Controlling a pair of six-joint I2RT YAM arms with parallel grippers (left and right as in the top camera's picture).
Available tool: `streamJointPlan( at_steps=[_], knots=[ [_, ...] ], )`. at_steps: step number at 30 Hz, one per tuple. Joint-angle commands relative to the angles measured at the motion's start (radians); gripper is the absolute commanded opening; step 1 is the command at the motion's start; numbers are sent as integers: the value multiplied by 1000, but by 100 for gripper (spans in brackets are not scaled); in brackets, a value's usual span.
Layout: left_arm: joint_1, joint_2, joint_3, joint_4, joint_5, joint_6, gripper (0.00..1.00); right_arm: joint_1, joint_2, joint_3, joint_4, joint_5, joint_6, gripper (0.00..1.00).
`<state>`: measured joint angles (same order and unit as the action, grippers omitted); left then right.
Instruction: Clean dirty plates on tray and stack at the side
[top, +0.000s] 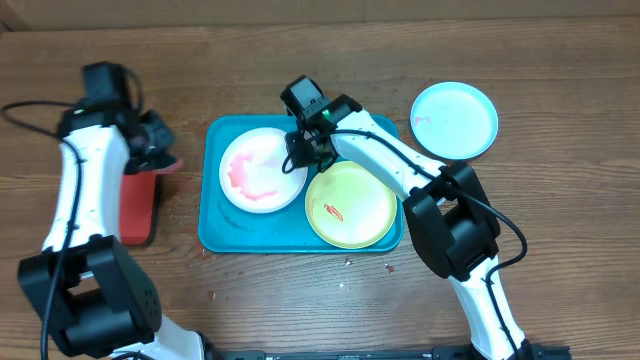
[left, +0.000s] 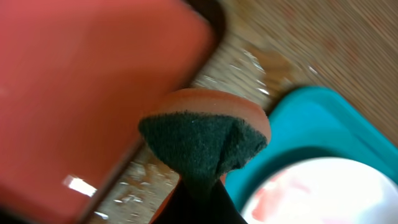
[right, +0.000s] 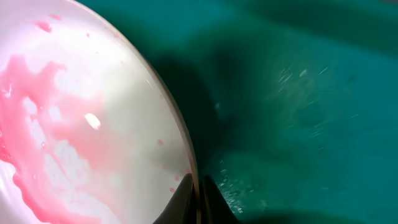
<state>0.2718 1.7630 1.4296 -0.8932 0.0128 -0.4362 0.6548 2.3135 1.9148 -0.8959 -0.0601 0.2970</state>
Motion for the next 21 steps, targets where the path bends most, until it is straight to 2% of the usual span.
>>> streamJointPlan(
  at_steps=[1,4,10,15,21],
  knots=[
    [74,9,-1,-8,-16,-21,4,29,-39,81,-15,159,-45,4],
    [115,19,-8,-8,-16,-25,4,62,-70,117,-41,296,-90,4],
    [156,36,-8,-7,-17,-24,4,161,-118,154,-56,729,-175,4],
    [169,36,-8,11,-23,-24,4,258,-126,155,-6,1106,-308,4],
    [186,36,-8,56,-24,-13,4,346,-126,155,82,1300,-503,4]
  ],
)
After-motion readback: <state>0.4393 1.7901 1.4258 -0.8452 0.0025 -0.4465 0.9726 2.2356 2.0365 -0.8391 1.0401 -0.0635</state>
